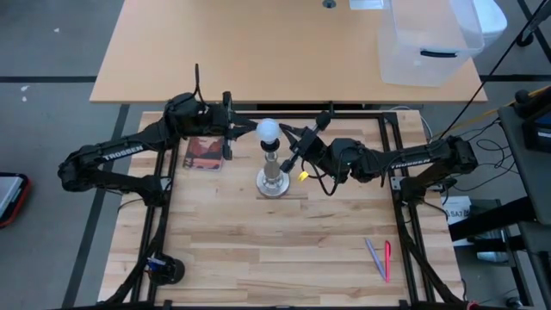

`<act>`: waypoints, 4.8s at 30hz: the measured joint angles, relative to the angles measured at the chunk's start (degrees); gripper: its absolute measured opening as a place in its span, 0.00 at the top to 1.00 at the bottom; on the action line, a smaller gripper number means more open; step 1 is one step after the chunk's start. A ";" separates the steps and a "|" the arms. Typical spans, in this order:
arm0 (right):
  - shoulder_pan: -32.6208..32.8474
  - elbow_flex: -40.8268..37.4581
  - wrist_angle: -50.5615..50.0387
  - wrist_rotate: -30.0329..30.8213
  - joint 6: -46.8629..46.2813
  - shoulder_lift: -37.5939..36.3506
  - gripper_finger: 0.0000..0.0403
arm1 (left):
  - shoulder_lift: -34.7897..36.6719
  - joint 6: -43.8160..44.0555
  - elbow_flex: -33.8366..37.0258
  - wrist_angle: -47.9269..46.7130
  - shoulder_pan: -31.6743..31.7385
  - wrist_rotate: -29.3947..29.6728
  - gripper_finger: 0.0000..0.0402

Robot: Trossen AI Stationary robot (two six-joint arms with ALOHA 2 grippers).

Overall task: Screw lightbulb
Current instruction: Insert the white lightbulb into the silver lamp

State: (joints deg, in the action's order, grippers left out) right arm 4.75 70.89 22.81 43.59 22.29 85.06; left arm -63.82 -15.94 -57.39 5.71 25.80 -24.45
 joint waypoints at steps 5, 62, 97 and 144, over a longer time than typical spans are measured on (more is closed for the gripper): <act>-1.10 0.04 0.06 0.00 0.06 -0.02 1.00 | 2.52 -1.12 0.00 -2.23 -0.68 -1.06 0.93; -6.49 0.13 3.89 -13.50 -0.59 -0.15 1.00 | 1.19 -1.05 0.00 6.47 -2.18 -10.03 0.93; -2.36 0.13 2.91 -8.90 -0.37 -0.20 1.00 | 0.09 0.48 0.01 8.26 -0.05 -8.85 0.93; -2.88 0.13 6.23 -3.52 3.96 -0.11 1.00 | 1.28 -2.66 0.00 7.28 -5.65 -9.16 0.93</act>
State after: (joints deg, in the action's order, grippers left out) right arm 1.87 71.02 29.04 40.07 26.25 84.95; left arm -62.54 -18.60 -57.39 12.98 20.15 -33.61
